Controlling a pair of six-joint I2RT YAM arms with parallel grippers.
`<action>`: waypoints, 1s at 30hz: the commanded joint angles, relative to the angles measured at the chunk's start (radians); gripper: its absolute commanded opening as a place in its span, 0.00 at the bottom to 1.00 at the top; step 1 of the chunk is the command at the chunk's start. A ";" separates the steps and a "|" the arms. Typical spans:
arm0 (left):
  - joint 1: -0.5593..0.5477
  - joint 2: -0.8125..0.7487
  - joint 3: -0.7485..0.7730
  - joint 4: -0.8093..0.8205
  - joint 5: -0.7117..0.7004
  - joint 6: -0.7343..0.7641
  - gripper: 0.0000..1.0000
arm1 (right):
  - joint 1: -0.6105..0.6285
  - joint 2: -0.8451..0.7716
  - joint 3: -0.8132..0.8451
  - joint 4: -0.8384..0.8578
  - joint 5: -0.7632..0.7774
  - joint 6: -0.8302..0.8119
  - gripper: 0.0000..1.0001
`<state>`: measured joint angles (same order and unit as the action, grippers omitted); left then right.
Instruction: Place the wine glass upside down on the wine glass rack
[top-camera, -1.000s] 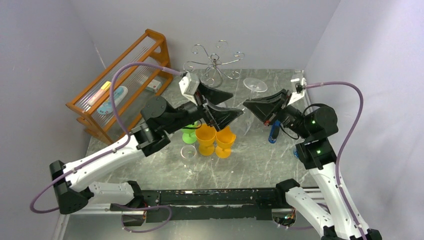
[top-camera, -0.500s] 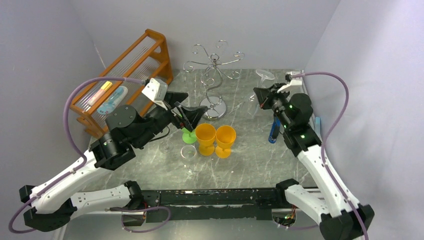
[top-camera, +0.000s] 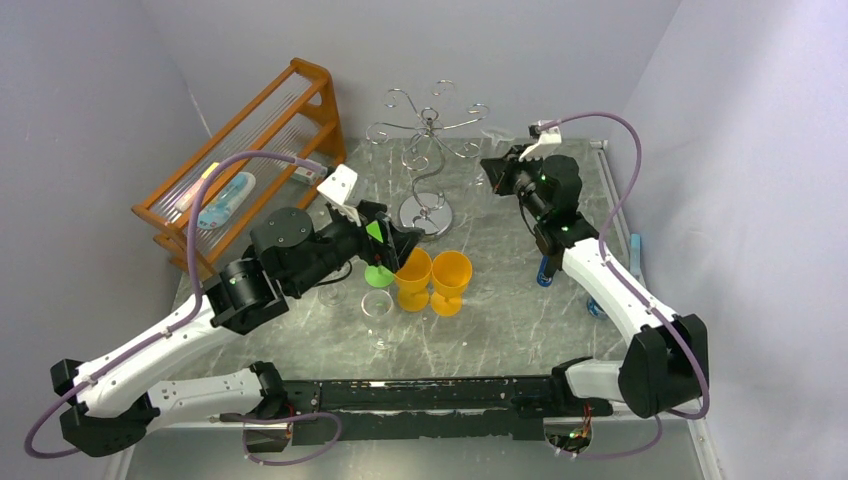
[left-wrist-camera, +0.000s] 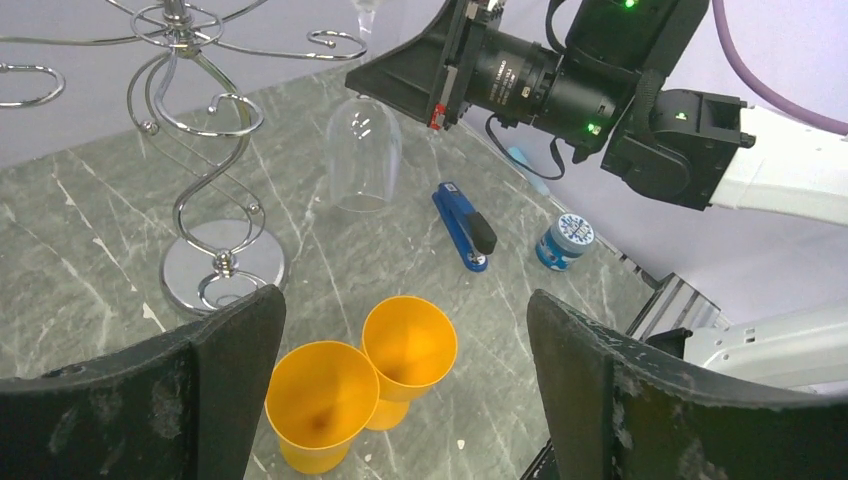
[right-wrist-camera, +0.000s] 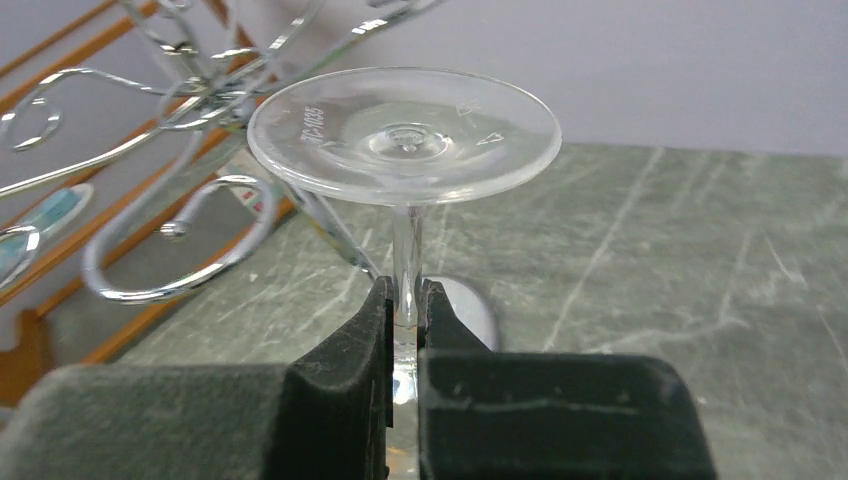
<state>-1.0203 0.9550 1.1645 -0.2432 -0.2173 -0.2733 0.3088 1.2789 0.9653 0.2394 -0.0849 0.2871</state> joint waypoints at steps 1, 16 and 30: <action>-0.003 -0.002 -0.001 -0.017 0.001 -0.006 0.94 | 0.000 0.012 -0.008 0.204 -0.143 -0.031 0.00; -0.003 -0.038 -0.015 -0.045 -0.075 -0.019 0.94 | 0.000 0.101 0.000 0.295 -0.318 -0.026 0.00; -0.003 -0.039 -0.019 -0.063 -0.086 -0.020 0.95 | 0.000 0.145 0.047 0.256 -0.472 -0.047 0.00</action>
<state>-1.0203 0.9180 1.1542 -0.2852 -0.2874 -0.2886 0.3073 1.4265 0.9695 0.4583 -0.4908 0.2653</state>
